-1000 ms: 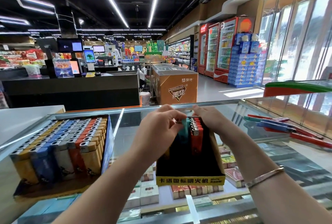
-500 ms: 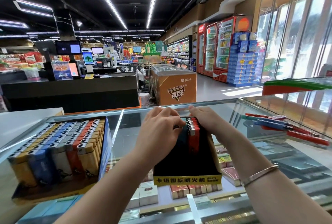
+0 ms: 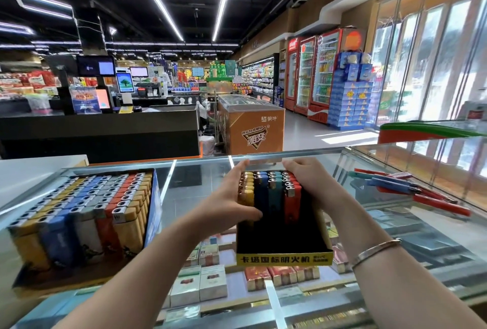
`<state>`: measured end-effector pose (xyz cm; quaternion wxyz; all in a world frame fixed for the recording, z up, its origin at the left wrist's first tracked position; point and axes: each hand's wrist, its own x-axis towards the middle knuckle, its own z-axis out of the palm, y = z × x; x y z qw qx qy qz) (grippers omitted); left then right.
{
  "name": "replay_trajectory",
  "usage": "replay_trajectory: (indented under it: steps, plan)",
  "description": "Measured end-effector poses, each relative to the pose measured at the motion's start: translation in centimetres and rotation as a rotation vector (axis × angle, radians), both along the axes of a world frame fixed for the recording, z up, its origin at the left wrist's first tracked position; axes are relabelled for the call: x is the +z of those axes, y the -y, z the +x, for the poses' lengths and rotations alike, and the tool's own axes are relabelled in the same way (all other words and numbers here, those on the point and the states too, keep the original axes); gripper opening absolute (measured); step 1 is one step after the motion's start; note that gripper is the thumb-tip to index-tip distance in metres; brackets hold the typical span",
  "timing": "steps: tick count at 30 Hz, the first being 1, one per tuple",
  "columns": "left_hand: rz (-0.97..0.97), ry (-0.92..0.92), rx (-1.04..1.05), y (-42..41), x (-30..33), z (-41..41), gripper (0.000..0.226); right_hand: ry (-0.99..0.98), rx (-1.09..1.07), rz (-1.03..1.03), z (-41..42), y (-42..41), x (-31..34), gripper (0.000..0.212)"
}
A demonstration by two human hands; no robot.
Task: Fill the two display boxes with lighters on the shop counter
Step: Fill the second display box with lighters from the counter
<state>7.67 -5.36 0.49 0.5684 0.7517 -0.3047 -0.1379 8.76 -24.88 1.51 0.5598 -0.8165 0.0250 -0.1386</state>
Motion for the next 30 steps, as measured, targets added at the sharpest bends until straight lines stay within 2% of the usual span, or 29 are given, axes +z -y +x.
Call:
replay_trajectory:
  steps: [4,7,10,13,16,18,20,23,30]
  plan:
    - [-0.029,-0.092,-0.021,0.8,-0.9,0.6,0.115,0.125,-0.131,0.001,0.1,0.4,-0.3,0.035]
    - [-0.067,-0.135,0.003,1.6,-1.4,0.8,0.12,0.205,-0.264,-0.117,-0.2,1.7,0.0,0.035]
    - [-0.107,-0.123,0.018,2.4,-1.9,0.8,0.119,0.204,-0.395,-0.267,-0.8,5.0,0.2,0.027]
    - [-0.14,-0.097,0.045,3.0,-2.5,0.8,0.115,0.062,-0.547,-0.547,-2.2,9.5,0.0,0.021]
    - [-0.173,-0.093,0.05,3.3,-2.8,0.7,0.111,-0.233,-0.702,-0.821,-3.9,13.3,-0.6,0.02]
    - [-0.185,-0.1,0.05,3.3,-2.9,0.8,0.11,-0.42,-0.778,-0.978,-5.0,14.6,-1.1,0.027]
    - [-0.181,-0.109,0.054,3.3,-2.9,0.9,0.11,-0.529,-0.806,-1.016,-5.8,15.4,-1.9,0.04]
    - [-0.182,-0.122,0.058,3.4,-3.0,1.0,0.109,-0.564,-0.842,-1.064,-6.5,15.7,-2.9,0.051]
    - [-0.193,-0.151,0.059,3.3,-3.3,1.0,0.109,-0.466,-0.688,-1.153,-5.6,14.7,-2.8,0.03]
